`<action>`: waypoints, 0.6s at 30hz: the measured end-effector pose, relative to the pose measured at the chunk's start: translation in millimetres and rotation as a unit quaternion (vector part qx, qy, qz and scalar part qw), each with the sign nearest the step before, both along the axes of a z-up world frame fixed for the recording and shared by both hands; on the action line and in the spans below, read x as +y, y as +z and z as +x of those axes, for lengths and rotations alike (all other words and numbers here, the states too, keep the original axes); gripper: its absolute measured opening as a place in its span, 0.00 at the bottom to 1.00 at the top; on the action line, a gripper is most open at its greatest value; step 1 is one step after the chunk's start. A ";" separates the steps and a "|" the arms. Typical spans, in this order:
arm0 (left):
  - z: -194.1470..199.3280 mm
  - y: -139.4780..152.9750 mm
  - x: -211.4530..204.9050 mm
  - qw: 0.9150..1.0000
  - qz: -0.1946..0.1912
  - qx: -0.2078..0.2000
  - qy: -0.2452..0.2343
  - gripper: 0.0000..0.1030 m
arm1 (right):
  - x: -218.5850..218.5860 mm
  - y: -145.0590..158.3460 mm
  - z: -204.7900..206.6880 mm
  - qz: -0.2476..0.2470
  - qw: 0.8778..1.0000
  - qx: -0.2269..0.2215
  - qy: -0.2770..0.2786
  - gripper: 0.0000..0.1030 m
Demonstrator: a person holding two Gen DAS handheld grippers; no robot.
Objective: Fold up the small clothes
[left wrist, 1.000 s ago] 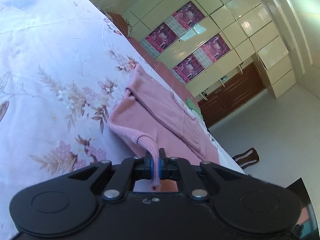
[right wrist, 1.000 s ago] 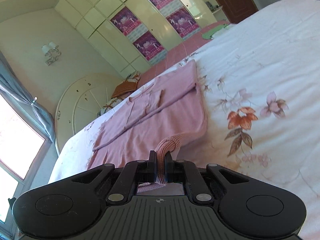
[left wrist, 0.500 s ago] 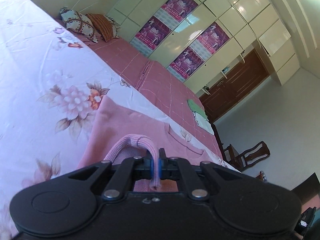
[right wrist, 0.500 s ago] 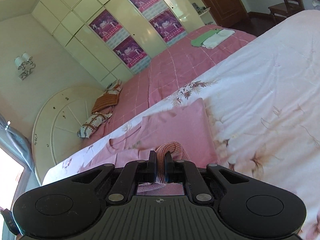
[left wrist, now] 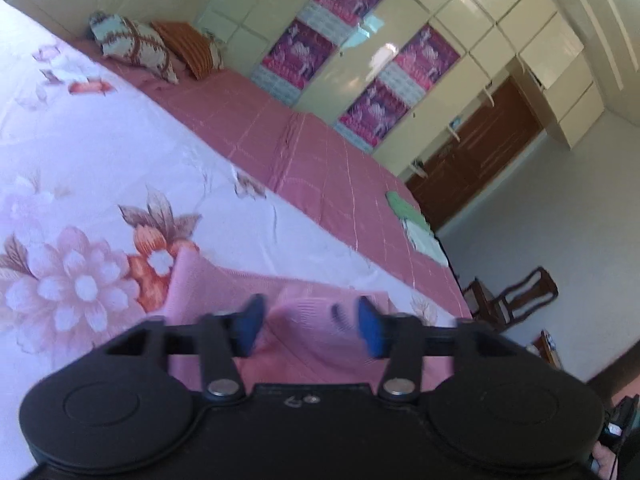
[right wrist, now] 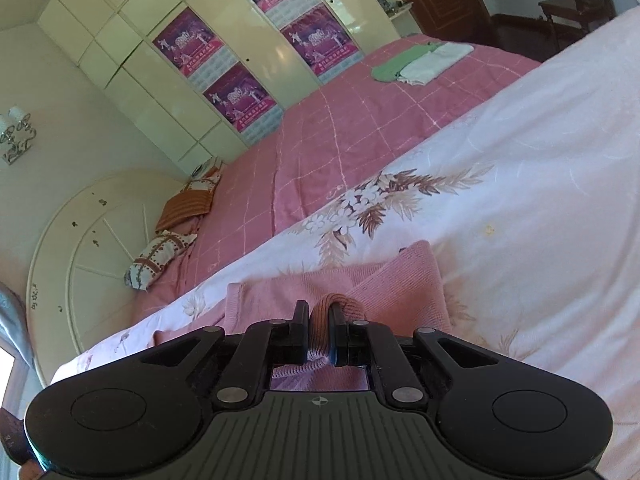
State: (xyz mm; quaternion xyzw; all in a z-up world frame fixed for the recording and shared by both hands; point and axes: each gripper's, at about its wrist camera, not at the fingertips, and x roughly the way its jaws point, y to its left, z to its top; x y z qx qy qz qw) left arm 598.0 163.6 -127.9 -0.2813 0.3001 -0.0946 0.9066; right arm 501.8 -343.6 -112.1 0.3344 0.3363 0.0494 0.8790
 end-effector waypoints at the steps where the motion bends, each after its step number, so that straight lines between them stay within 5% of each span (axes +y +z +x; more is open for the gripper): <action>1: -5.7 3.5 2.5 1.000 0.008 -0.021 0.007 0.77 | 0.6 1.6 -1.0 -0.006 1.000 -0.005 -0.004 0.14; 3: -3.8 6.3 3.2 0.999 0.025 -0.021 -0.019 0.64 | -0.9 7.8 -9.9 -0.037 0.998 -0.033 -0.030 0.57; 8: 2.7 5.2 -9.0 0.992 0.100 0.001 -0.082 0.55 | -11.7 9.6 -12.9 -0.042 0.998 -0.050 -0.018 0.56; 13: 18.9 -3.8 -21.5 0.979 0.152 0.022 -0.131 0.44 | 9.7 1.9 2.8 -0.103 0.993 -0.030 0.047 0.47; 18: 28.8 -11.8 -34.1 0.966 0.196 0.033 -0.168 0.41 | 38.1 -11.1 24.5 -0.190 0.976 -0.008 0.109 0.43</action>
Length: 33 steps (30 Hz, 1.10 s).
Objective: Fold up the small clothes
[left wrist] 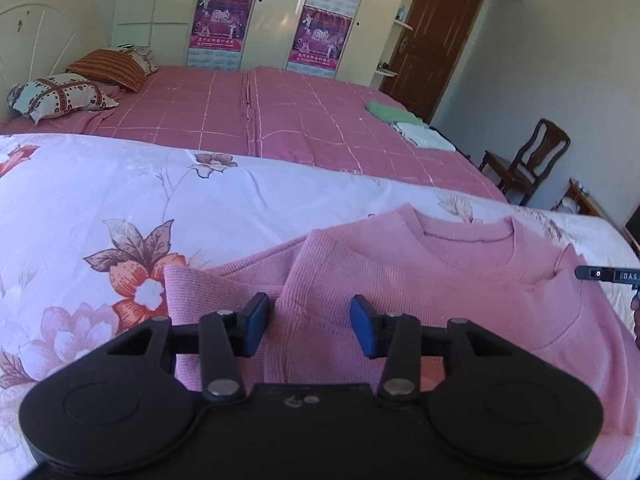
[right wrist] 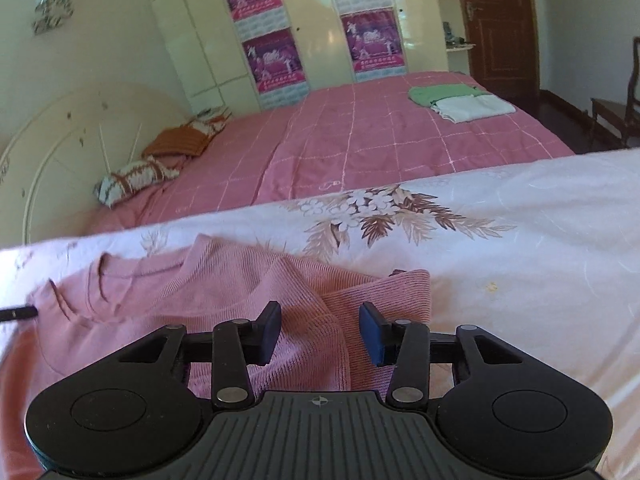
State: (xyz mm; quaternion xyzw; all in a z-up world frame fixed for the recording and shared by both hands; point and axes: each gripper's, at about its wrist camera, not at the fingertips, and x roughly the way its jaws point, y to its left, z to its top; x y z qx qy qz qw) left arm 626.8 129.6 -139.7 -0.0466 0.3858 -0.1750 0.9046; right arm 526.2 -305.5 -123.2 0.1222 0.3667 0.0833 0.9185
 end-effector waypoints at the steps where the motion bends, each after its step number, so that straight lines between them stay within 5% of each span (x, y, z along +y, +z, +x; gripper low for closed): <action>1: -0.9 -0.5 -3.1 1.000 0.010 -0.004 -0.004 0.27 | 5.5 -4.3 3.4 -0.020 1.000 0.008 0.015 0.43; 3: -6.4 3.1 -5.4 0.999 0.018 -0.027 0.006 0.07 | 15.0 -8.3 4.7 -0.055 0.998 0.005 0.034 0.10; 5: -23.4 13.9 -2.9 0.996 -0.001 -0.084 0.030 0.06 | 18.9 -6.7 0.0 -0.063 0.997 -0.015 0.036 0.09; 8: -63.2 31.2 8.2 0.976 -0.067 -0.199 0.066 0.06 | 6.6 8.1 -20.8 -0.021 0.995 -0.094 0.000 0.08; 10: -53.2 21.0 4.4 0.982 -0.042 -0.156 0.096 0.07 | -3.8 14.6 -27.2 0.009 0.991 -0.125 -0.040 0.08; 13: -32.5 0.7 -3.0 0.989 -0.027 -0.083 0.121 0.06 | -5.3 -3.7 -5.2 0.000 0.995 -0.075 -0.067 0.08; 22: -26.3 -2.7 -7.8 0.991 0.011 -0.071 0.114 0.08 | -3.6 -23.3 0.3 -0.031 0.997 -0.039 -0.064 0.08; 24: -22.5 -3.3 -11.1 0.991 0.025 -0.062 0.113 0.15 | -1.4 -28.5 1.3 -0.042 0.996 -0.034 -0.065 0.08; 26: -22.5 -0.5 -10.4 0.990 0.034 -0.065 0.120 0.35 | 3.5 -26.7 1.5 -0.048 0.996 -0.035 -0.068 0.10; 27: -25.4 2.6 -7.2 0.988 0.035 -0.069 0.132 0.56 | 3.1 -26.1 1.6 -0.046 0.996 -0.033 -0.067 0.18; 28: -32.8 8.4 -4.2 0.986 0.032 -0.081 0.144 0.63 | 0.7 -23.1 -0.1 -0.037 0.996 -0.033 -0.069 0.20; 30: -55.2 24.6 -2.3 0.981 0.027 -0.118 0.150 0.68 | -5.1 -10.9 -12.2 -0.033 0.994 -0.050 -0.095 0.44; 33: -88.8 37.7 -11.3 0.985 0.001 -0.137 0.104 0.68 | -12.3 6.4 -40.2 -0.005 0.994 -0.079 -0.078 0.48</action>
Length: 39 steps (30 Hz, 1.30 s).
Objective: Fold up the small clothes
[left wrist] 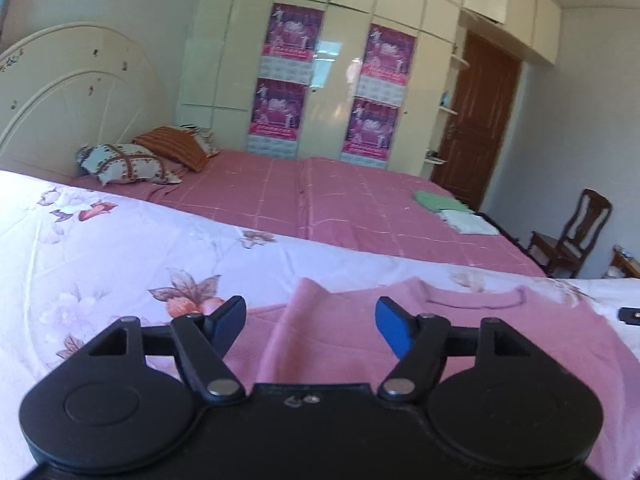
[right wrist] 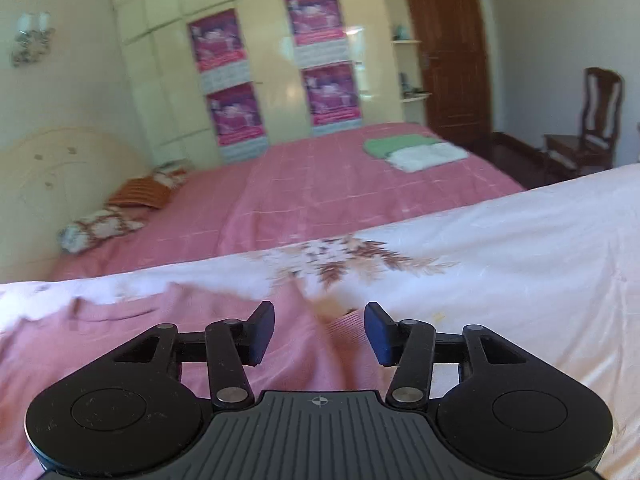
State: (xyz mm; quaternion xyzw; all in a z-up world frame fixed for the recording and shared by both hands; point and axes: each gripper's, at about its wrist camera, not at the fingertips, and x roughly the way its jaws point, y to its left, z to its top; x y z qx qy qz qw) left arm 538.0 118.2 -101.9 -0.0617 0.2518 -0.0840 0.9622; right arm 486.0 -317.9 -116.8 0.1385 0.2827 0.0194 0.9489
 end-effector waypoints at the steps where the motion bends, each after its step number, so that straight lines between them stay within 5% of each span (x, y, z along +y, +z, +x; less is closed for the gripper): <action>1: -10.1 0.9 -9.9 1.000 0.014 -0.003 -0.014 0.68 | 2.0 1.7 -7.6 -0.012 1.000 0.004 0.010 0.48; 7: -34.1 -25.6 -42.3 0.995 0.074 0.030 -0.064 0.66 | -8.9 -9.8 -37.0 0.014 0.999 0.044 0.027 0.44; 9: -27.9 -43.8 -45.4 0.989 0.120 0.059 -0.055 0.70 | -3.8 -15.1 -42.1 0.007 0.997 0.058 0.043 0.26; 11: -24.8 -46.6 -33.9 0.993 0.099 0.055 -0.037 0.75 | 6.1 -24.0 -43.8 -0.052 0.995 0.075 0.038 0.17; 15: -33.6 -20.4 -45.6 0.995 0.084 0.041 -0.017 0.71 | 3.5 -13.1 -50.1 -0.068 0.996 0.065 -0.008 0.18; 20: -57.5 -6.0 -119.6 0.990 0.056 0.000 -0.132 0.76 | 51.2 9.3 -55.7 -0.049 0.995 0.025 0.085 0.18; 23: -50.8 -23.5 -158.6 0.985 0.068 0.029 -0.159 0.77 | 92.9 8.6 -51.0 -0.045 0.989 0.023 0.141 0.18; 25: -37.9 -47.9 -173.6 0.980 0.112 0.074 -0.147 0.81 | 114.0 -3.9 -44.3 -0.075 0.985 0.043 0.152 0.18; 27: -38.2 -48.8 -169.1 0.982 0.106 0.066 -0.142 0.81 | 122.1 -20.2 -34.6 -0.111 0.982 0.074 0.133 0.18; 31: -55.5 -28.4 -140.9 0.988 0.082 0.033 -0.123 0.78 | 106.4 -10.6 -43.1 -0.096 0.990 0.057 0.081 0.18; 36: -71.4 -25.0 -123.5 0.992 0.067 0.028 -0.106 0.78 | 119.0 3.0 -71.1 -0.064 0.988 0.029 0.138 0.18; 39: -72.8 -41.7 -137.6 0.986 0.096 0.060 -0.119 0.79 | 143.0 -7.7 -79.1 -0.067 0.982 0.036 0.172 0.23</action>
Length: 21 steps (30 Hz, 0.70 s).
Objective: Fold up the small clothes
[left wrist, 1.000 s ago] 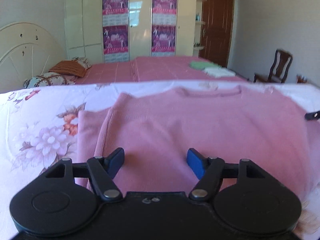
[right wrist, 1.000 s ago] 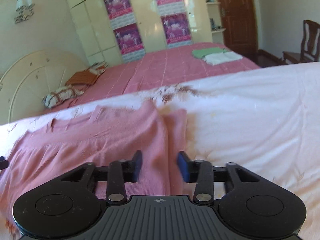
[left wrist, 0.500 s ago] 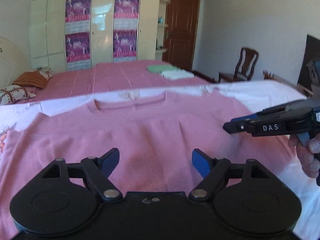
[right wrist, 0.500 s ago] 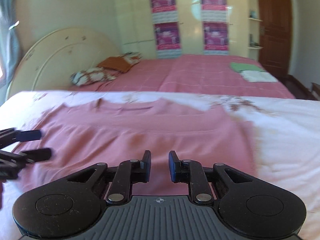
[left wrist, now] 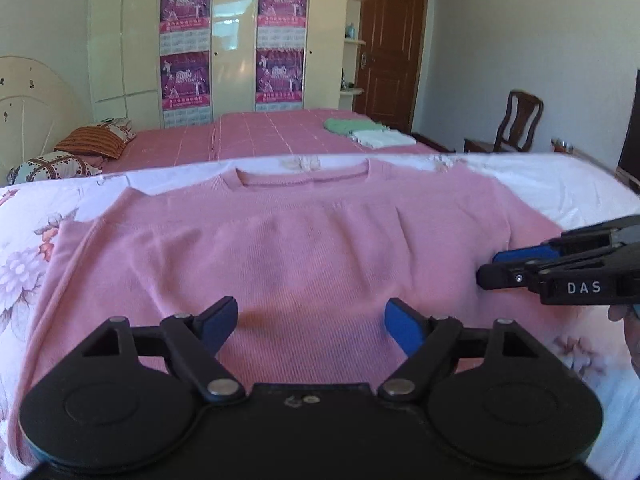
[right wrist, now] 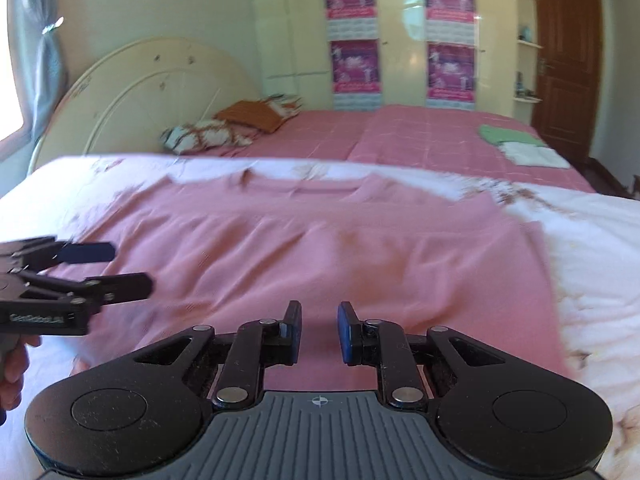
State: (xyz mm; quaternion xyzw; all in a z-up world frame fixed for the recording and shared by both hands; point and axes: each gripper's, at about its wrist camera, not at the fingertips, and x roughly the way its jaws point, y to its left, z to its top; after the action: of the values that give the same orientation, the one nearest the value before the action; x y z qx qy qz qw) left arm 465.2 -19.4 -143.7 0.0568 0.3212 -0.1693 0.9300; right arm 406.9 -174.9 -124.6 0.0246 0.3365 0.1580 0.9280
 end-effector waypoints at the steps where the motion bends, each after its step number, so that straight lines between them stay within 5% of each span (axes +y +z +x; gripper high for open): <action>1: -0.5 -9.9 -5.4 1.000 0.030 0.007 0.003 0.84 | 8.6 -7.2 -0.4 -0.011 1.000 0.013 -0.004 0.29; 2: -3.5 -14.8 -6.3 0.999 0.041 -0.003 0.006 0.85 | 12.9 -16.0 2.7 -0.023 0.999 0.030 -0.011 0.44; 5: -8.3 -4.3 -1.5 0.999 0.043 0.005 0.028 0.82 | 13.4 -15.0 0.7 -0.033 0.998 0.032 -0.036 0.44; 6: -13.7 1.8 2.3 0.999 0.037 -0.004 0.033 0.76 | 9.0 -10.0 -2.9 -0.026 0.998 0.029 -0.051 0.44; 12: -53.6 26.6 78.8 0.989 0.004 -0.071 0.126 0.77 | -61.0 10.0 -53.1 0.009 0.987 -0.019 -0.156 0.44; 16: -48.8 19.3 133.4 0.982 0.002 -0.022 0.186 0.58 | -111.4 4.6 -62.9 0.029 0.978 0.005 -0.206 0.44; 18: -43.8 12.4 145.0 0.982 -0.004 0.003 0.189 0.57 | -124.7 -1.0 -61.4 0.051 0.977 0.023 -0.204 0.44; 20: -37.6 6.0 150.6 0.982 -0.020 0.028 0.184 0.46 | -129.6 -6.6 -59.1 0.058 0.977 0.039 -0.203 0.44; 21: -37.5 4.0 152.6 0.982 -0.033 0.031 0.181 0.36 | -131.5 -9.0 -58.4 0.065 0.976 0.052 -0.199 0.32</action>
State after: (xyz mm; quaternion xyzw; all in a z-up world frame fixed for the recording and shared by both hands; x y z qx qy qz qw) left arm 427.7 133.2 -139.7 -0.0387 0.3493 -0.0106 0.9362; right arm 348.6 -306.4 -133.5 0.1597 0.3616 -0.0098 0.9185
